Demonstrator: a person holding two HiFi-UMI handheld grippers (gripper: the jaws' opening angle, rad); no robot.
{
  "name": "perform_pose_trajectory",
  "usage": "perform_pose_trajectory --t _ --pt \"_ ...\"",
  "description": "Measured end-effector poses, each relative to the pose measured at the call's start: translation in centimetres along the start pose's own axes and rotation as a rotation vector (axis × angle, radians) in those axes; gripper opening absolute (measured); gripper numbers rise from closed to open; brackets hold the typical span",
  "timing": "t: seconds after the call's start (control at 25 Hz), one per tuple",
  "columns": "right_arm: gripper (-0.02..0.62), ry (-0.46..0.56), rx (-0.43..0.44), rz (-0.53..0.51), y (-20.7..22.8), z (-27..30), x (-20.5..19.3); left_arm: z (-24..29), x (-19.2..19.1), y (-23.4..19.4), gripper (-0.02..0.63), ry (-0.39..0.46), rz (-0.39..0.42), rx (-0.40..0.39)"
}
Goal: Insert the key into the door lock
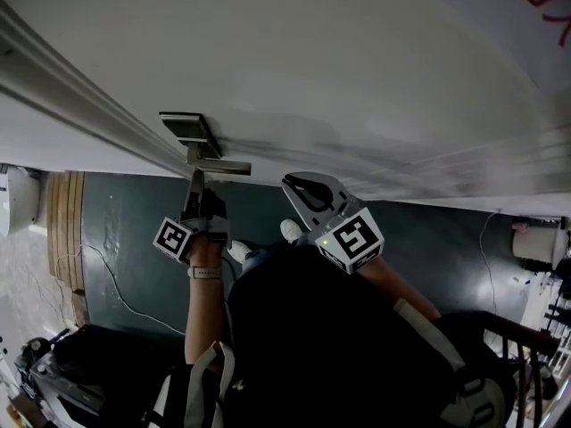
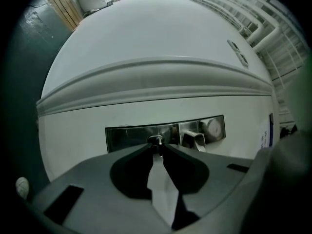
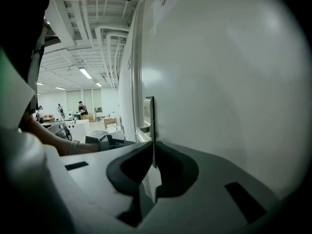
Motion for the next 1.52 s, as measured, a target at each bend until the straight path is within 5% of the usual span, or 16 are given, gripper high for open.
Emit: perform_pose_trajectory --t 0.2,0.52,1.04,1.52 --pt "0.029 0.019 0.085 -0.021 -1.8 0.6 0.3 -2.3 0.9 1.1 0.054 0.033 0.032 0.002" --pt "0.029 0.041 0.239 -0.047 -5.5 1.8 1.5 -5.8 2.0 4.9 0.009 0.006 0.192 0.021" --pt "0.029 0.081 0.491 -0.108 -12.5 2.7 2.5 -12.7 3.1 11.1 0.009 -0.076 0.765 0.203" --pt "0.029 0.109 0.724 -0.179 -19.4 1.3 3.5 -19.6 2.3 15.9 0.009 -0.091 1.096 0.488"
Point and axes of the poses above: the fingertips, and each gripper's own axes: z forward along the fingers, y to its right, x out of its top, the point moved 1 cm from there along -z, backward along the fingers, and after that the axes turned 13 degrees about -x, right-handed, at the moved point
